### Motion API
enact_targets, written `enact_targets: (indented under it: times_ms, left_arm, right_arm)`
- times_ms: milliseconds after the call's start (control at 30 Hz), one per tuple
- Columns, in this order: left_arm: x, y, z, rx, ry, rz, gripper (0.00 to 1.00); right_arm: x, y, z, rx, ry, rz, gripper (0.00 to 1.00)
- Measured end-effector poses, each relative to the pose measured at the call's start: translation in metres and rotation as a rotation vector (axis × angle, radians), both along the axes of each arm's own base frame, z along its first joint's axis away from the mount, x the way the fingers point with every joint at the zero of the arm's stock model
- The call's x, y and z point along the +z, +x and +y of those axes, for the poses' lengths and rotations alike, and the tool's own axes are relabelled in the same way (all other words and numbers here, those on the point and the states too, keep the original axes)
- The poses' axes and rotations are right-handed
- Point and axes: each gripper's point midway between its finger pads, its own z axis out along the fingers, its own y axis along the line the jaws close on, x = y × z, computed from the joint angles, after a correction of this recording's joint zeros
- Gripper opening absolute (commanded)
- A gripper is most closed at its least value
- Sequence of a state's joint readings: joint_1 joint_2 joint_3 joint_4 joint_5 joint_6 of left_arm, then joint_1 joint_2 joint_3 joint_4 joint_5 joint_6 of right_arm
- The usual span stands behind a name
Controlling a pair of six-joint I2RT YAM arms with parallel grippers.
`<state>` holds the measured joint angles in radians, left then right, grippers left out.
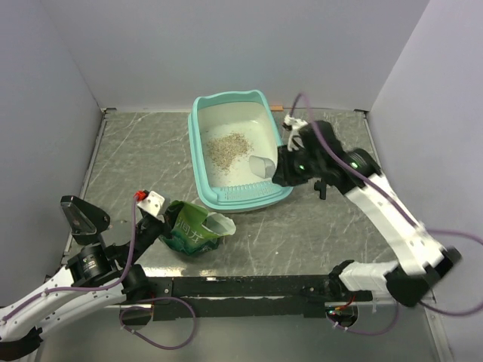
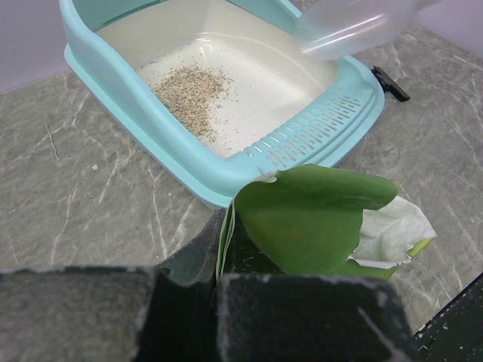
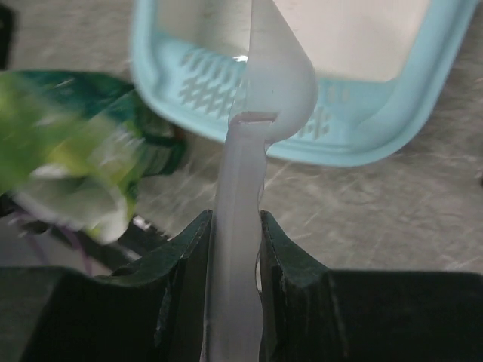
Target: Fill the litter box with clean litter
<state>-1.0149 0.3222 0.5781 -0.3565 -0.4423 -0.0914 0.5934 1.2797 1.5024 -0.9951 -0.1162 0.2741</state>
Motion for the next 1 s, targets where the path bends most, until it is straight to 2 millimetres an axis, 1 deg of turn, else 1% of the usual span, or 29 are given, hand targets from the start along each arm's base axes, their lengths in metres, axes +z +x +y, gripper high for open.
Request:
enact_targets:
  times_ms: [67, 133, 200, 267, 433, 600, 767, 900, 1000]
  left_arm:
    - [0.000, 0.000, 0.000, 0.000, 0.000, 0.000, 0.01]
    - [0.000, 0.000, 0.000, 0.001, 0.000, 0.000, 0.01]
    - [0.000, 0.000, 0.001, 0.002, -0.002, -0.001, 0.01]
    - [0.001, 0.000, 0.002, 0.005, -0.002, -0.002, 0.01]
    - [0.001, 0.001, 0.004, 0.019, -0.005, -0.001, 0.01]
    - [0.001, 0.002, 0.006, 0.030, -0.007, -0.002, 0.01]
    - [0.001, 0.003, 0.007, 0.041, -0.009, -0.002, 0.01]
    - [0.001, 0.003, 0.008, 0.042, -0.010, -0.003, 0.01]
    - [0.002, 0.002, 0.008, 0.042, -0.011, -0.003, 0.01]
  right_arm:
    - [0.016, -0.028, -0.002, 0.047, 0.076, -0.016, 0.00]
    - [0.027, -0.052, -0.003, 0.091, 0.139, -0.015, 0.00]
    - [0.034, -0.071, -0.002, 0.134, 0.189, 0.000, 0.00]
    - [0.039, -0.089, 0.003, 0.186, 0.242, 0.031, 0.00]
    - [0.038, -0.119, 0.019, 0.288, 0.303, 0.127, 0.00]
    - [0.038, -0.138, 0.031, 0.357, 0.321, 0.183, 0.00]
    - [0.025, -0.152, 0.039, 0.390, 0.302, 0.239, 0.00]
    - [0.013, -0.153, 0.043, 0.388, 0.280, 0.276, 0.00]
    - [0.005, -0.148, 0.050, 0.378, 0.268, 0.296, 0.00]
